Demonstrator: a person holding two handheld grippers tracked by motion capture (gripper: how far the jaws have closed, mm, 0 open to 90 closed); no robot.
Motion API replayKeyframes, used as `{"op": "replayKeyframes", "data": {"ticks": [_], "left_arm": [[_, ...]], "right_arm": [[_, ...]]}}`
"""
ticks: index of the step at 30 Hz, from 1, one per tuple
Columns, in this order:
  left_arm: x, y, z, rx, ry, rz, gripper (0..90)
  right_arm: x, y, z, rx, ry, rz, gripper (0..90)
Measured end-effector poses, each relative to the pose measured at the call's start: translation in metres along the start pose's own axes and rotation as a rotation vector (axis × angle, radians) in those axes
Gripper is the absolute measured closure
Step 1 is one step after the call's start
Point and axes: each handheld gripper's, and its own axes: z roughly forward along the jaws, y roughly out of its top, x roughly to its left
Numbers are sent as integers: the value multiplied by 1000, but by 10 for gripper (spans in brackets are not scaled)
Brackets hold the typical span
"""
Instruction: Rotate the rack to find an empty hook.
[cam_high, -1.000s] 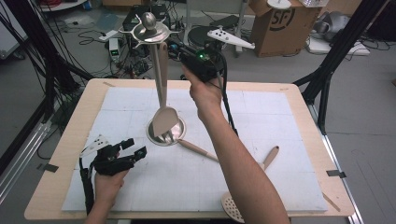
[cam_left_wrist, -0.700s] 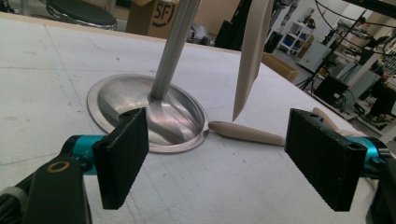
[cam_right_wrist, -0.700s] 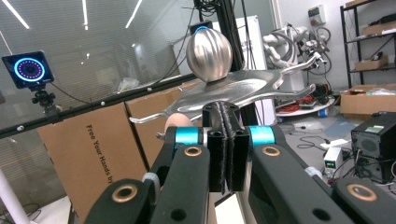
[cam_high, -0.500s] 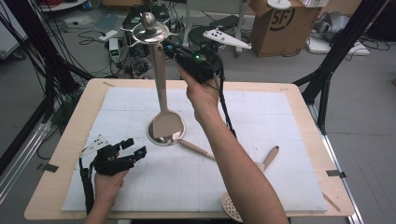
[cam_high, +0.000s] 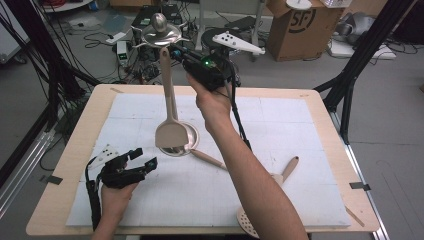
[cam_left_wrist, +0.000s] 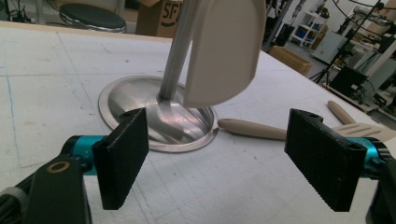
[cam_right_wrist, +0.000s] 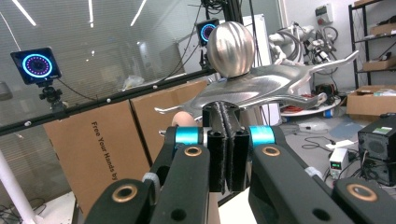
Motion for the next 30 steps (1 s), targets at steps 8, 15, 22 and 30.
{"op": "replayKeyframes", "data": {"ticks": [8, 15, 22, 30], "left_arm": [[-4, 1, 1, 12, 34, 57, 225], [-6, 1, 1, 13, 45, 67, 225], [-6, 1, 1, 15, 53, 77, 225], [-6, 2, 0, 13, 59, 85, 226]], "right_arm": [[2, -1, 2, 1, 1, -1, 900], [2, 0, 1, 3, 3, -2, 900], [4, -1, 3, 6, 7, -2, 900], [13, 2, 12, 26, 13, -27, 900]]}}
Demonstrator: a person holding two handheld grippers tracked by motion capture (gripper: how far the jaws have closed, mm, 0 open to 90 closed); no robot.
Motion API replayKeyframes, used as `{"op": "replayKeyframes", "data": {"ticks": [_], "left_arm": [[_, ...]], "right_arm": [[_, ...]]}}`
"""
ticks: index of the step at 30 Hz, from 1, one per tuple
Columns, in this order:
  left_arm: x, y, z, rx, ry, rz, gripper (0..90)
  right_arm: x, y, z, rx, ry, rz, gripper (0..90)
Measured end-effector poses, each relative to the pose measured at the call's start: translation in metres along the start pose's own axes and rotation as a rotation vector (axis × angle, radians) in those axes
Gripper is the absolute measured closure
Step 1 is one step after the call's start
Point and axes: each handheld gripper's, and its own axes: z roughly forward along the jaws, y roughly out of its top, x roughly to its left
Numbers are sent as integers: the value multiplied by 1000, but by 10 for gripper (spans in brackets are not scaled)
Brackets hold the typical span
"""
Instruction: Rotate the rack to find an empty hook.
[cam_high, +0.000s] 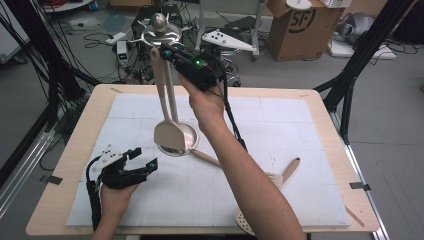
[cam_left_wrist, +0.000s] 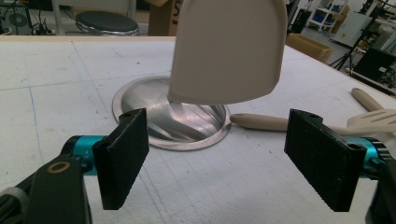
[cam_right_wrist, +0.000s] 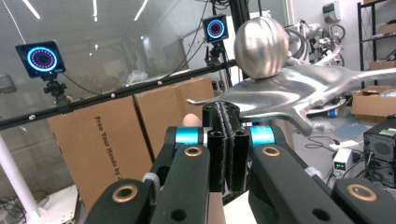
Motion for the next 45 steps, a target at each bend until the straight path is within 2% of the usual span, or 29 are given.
{"op": "replayKeyframes", "data": {"ticks": [7, 13, 22, 24, 27, 31, 34, 40, 45], "left_arm": [[0, 0, 0, 3, -3, 4, 226], [2, 0, -3, -6, -5, -19, 225], [2, 0, -3, -3, -12, -22, 225], [3, -1, -2, -7, -16, -36, 225], [4, -1, -2, -8, -18, -42, 225], [3, -1, -2, -3, -23, -44, 225], [3, -1, -1, -7, -21, -41, 225], [3, -1, -1, -3, -21, -39, 225], [3, -1, -1, -2, -20, -40, 226]], "right_arm": [[0, 0, 0, 3, 1, 3, 900], [-4, -1, -6, 7, -12, 0, 900], [-20, -8, -19, 15, -52, 13, 900], [-24, -10, -21, 17, -68, 15, 900], [-30, -10, -24, 17, -90, 24, 900], [-41, -7, -26, -2, -131, 69, 900], [-46, -3, -28, -33, -128, 93, 900], [-39, 2, -27, -37, -96, 69, 900], [-25, 1, -23, -19, -95, 10, 900]]}}
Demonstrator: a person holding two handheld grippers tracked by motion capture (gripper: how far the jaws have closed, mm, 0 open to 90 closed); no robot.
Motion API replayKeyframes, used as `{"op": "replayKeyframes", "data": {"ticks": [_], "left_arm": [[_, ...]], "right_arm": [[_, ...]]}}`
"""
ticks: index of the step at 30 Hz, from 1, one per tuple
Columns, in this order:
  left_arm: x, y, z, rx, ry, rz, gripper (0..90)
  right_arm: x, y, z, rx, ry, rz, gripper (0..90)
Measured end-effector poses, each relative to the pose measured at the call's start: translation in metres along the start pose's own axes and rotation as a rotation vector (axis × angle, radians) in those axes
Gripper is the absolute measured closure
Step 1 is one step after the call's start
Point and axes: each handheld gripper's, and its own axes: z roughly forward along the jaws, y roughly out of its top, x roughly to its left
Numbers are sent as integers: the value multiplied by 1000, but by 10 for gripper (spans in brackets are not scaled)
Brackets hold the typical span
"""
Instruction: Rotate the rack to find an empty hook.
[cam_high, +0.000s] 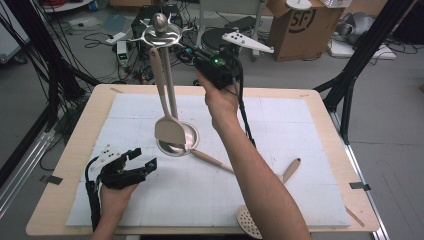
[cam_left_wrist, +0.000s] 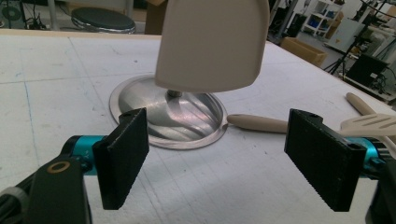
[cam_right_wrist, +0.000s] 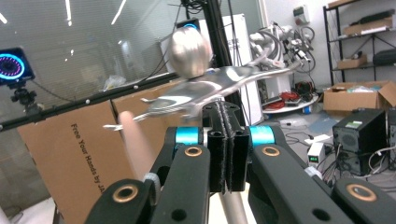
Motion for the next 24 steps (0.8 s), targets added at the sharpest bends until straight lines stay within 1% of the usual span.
{"op": "replayKeyframes", "data": {"ticks": [4, 11, 16, 24], "left_arm": [[0, 0, 0, 2, 1, 0, 225], [1, 0, 1, 3, 0, -4, 225], [0, 0, 2, 9, -3, 4, 225], [0, 0, 1, 9, -3, 0, 225]], "right_arm": [[3, -1, 1, 3, 4, 18, 900], [6, -1, 0, 1, 14, 24, 900], [10, 0, -1, 5, 21, 16, 900], [14, -2, 1, 11, 28, 7, 900]]}}
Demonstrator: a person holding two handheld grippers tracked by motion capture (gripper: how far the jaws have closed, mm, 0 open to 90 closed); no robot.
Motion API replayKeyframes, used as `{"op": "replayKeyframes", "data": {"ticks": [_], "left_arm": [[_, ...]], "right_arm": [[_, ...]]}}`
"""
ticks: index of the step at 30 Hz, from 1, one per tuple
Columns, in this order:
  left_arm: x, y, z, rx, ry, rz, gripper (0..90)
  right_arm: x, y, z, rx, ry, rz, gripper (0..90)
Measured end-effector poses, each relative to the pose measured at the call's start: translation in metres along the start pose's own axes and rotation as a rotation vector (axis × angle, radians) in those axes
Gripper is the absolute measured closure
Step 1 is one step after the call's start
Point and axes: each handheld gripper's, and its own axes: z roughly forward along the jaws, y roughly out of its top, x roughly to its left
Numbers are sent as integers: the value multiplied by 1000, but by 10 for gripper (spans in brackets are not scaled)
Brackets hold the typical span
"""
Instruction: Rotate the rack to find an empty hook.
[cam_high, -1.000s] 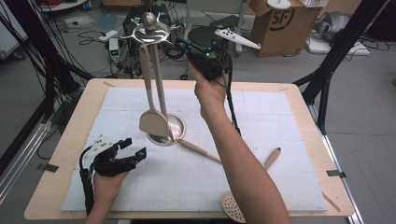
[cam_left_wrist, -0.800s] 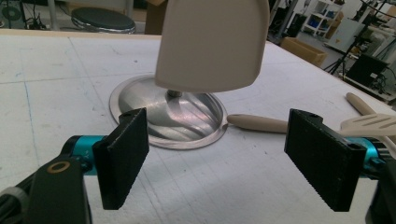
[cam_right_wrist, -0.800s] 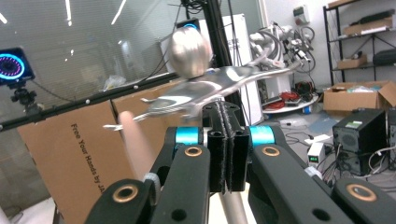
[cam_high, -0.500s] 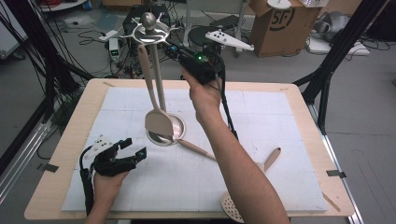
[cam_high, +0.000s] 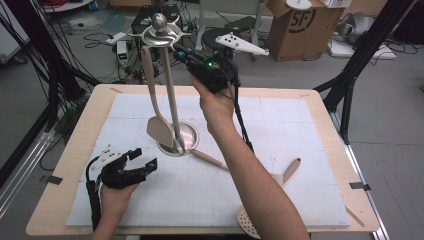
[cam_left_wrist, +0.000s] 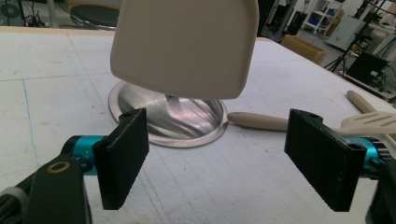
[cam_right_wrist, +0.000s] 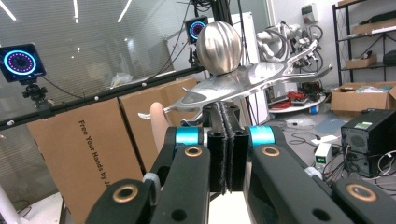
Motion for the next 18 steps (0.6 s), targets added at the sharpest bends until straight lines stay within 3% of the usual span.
{"op": "replayKeyframes", "data": {"ticks": [18], "left_arm": [[0, 0, 0, 1, -4, 2, 225]], "right_arm": [[9, -4, 4, 3, 16, 12, 900]]}}
